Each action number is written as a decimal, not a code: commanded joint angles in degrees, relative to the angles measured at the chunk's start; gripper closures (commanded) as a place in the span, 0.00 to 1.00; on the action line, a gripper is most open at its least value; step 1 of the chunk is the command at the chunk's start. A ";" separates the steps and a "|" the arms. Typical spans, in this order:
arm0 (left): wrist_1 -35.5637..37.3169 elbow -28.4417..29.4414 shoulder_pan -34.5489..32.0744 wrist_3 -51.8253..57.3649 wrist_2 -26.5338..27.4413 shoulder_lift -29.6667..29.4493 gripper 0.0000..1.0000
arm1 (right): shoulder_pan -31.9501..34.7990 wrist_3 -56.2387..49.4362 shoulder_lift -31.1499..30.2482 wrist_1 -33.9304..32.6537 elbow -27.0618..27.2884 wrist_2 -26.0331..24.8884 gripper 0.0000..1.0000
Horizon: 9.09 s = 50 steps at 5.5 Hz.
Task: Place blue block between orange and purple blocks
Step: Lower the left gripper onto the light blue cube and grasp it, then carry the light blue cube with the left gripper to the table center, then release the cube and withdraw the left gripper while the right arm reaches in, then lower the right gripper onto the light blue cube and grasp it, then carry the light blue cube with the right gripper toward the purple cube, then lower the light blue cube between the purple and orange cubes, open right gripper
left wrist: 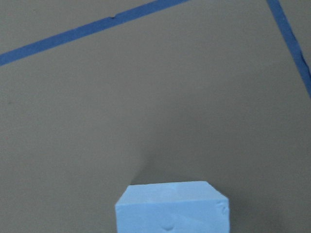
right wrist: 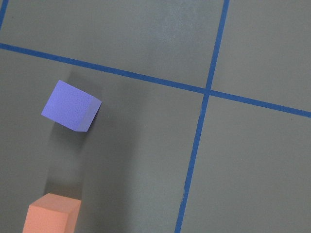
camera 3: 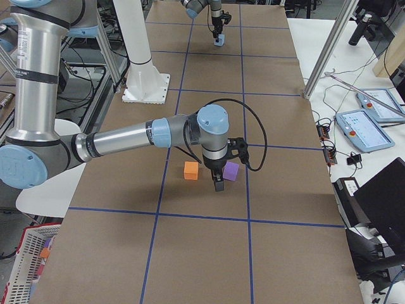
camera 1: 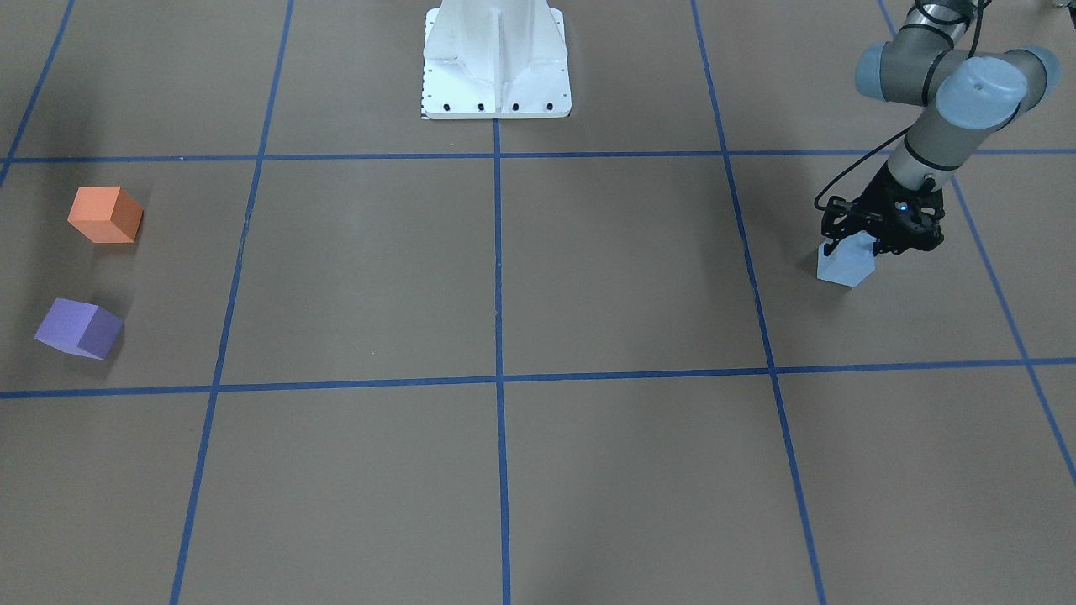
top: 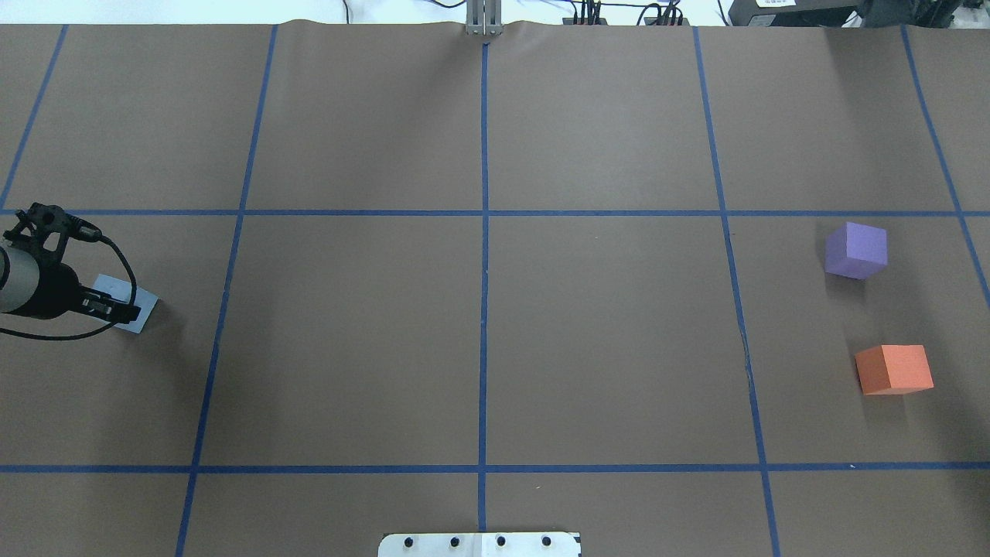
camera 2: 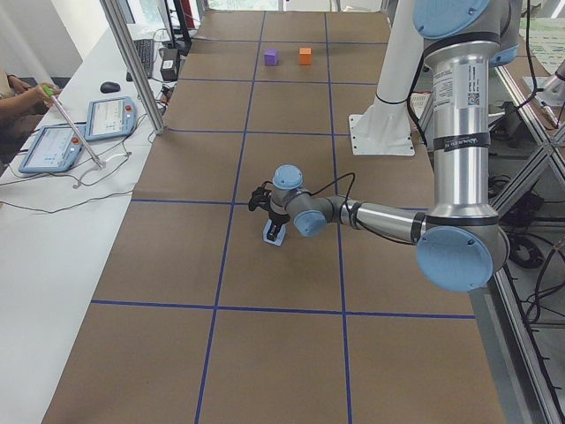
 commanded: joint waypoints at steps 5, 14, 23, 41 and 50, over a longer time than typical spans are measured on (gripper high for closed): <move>40.62 6.61 15.20 -26.81 4.25 -48.70 0.97 | 0.00 0.02 0.00 0.00 -0.07 0.00 0.00; 58.69 -1.23 5.00 -6.75 4.10 -51.14 0.01 | -4.18 4.46 2.62 17.70 0.81 25.20 0.01; 57.15 -8.62 -33.63 45.26 -11.25 -6.39 0.00 | -61.16 66.80 52.08 2.81 -13.02 -30.05 0.01; 31.13 2.22 -44.71 36.67 -20.25 2.35 0.00 | -27.86 38.33 5.35 16.86 -0.76 -7.21 0.86; 29.11 2.48 -44.53 36.94 -20.16 2.35 0.00 | -38.49 52.15 0.18 40.25 -13.16 -16.70 0.00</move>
